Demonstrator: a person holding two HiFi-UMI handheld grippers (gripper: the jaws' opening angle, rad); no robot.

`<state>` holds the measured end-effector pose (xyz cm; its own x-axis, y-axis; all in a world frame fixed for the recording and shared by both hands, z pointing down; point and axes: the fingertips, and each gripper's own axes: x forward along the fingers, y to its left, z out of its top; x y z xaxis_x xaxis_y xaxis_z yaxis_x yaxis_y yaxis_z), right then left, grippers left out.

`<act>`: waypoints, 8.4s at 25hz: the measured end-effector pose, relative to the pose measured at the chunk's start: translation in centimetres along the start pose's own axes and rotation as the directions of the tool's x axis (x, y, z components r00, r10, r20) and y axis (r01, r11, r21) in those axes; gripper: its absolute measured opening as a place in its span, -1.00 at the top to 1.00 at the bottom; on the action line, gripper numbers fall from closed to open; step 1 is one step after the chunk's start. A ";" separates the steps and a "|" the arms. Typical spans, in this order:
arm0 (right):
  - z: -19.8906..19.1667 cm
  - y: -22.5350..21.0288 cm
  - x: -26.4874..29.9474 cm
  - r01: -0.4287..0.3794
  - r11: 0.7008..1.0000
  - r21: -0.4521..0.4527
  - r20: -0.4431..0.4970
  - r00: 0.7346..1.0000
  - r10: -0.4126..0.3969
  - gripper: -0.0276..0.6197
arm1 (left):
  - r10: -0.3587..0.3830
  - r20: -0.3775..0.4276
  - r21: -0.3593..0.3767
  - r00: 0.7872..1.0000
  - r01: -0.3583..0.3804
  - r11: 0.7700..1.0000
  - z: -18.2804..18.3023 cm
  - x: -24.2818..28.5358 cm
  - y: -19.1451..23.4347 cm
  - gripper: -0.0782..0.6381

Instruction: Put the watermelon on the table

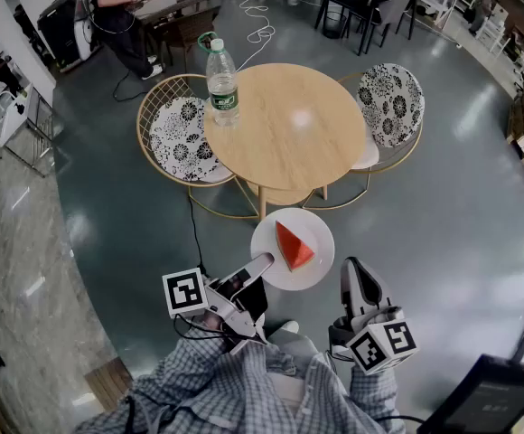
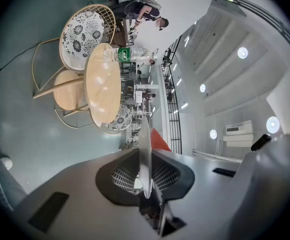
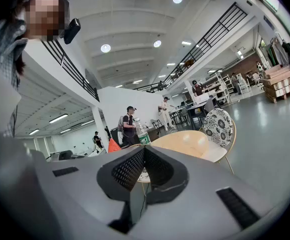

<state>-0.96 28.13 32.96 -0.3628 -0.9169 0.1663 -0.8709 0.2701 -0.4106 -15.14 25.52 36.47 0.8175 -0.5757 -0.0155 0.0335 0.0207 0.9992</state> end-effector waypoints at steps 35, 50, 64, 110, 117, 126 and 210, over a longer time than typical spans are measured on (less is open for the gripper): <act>-3.6 1.6 1.9 -0.019 0.922 0.387 -0.079 0.995 0.054 0.69 | -0.022 -0.041 -0.011 0.999 0.021 1.000 1.2 -0.4 0.2 0.64; -5.0 4.2 2.6 -0.001 0.924 0.384 -0.047 0.999 0.021 0.69 | -0.024 -0.086 -0.019 0.996 0.022 1.000 2.7 -2.6 0.5 0.64; -4.6 3.8 3.7 0.006 0.923 0.384 -0.038 0.999 0.010 0.69 | -0.034 -0.086 -0.024 0.996 0.032 0.999 3.7 -1.8 0.6 0.64; 5.8 -18.1 13.8 -0.066 0.899 0.433 -0.073 0.991 0.108 0.69 | 0.029 0.018 -0.021 0.999 -0.029 0.999 6.9 22.9 2.1 0.64; 6.5 -19.0 16.9 -0.050 0.898 0.437 -0.062 0.994 0.085 0.69 | 0.028 -0.004 -0.028 1.000 -0.028 0.999 9.8 25.0 2.1 0.64; 7.9 -20.2 21.5 -0.010 0.898 0.440 -0.041 0.999 0.031 0.69 | 0.025 -0.058 -0.025 0.998 -0.027 0.999 14.4 28.2 2.0 0.64; -0.4 -44.6 44.7 0.214 0.963 0.163 -0.449 0.885 -0.121 0.69 | 0.345 0.006 0.006 0.939 -0.345 0.939 28.6 49.3 21.9 0.64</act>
<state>21.52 -24.75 59.02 -0.3646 -0.7125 0.5995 -0.8624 0.0157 -0.5060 9.49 -25.79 58.65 0.7752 -0.5385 0.3301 -0.2541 0.2127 0.9435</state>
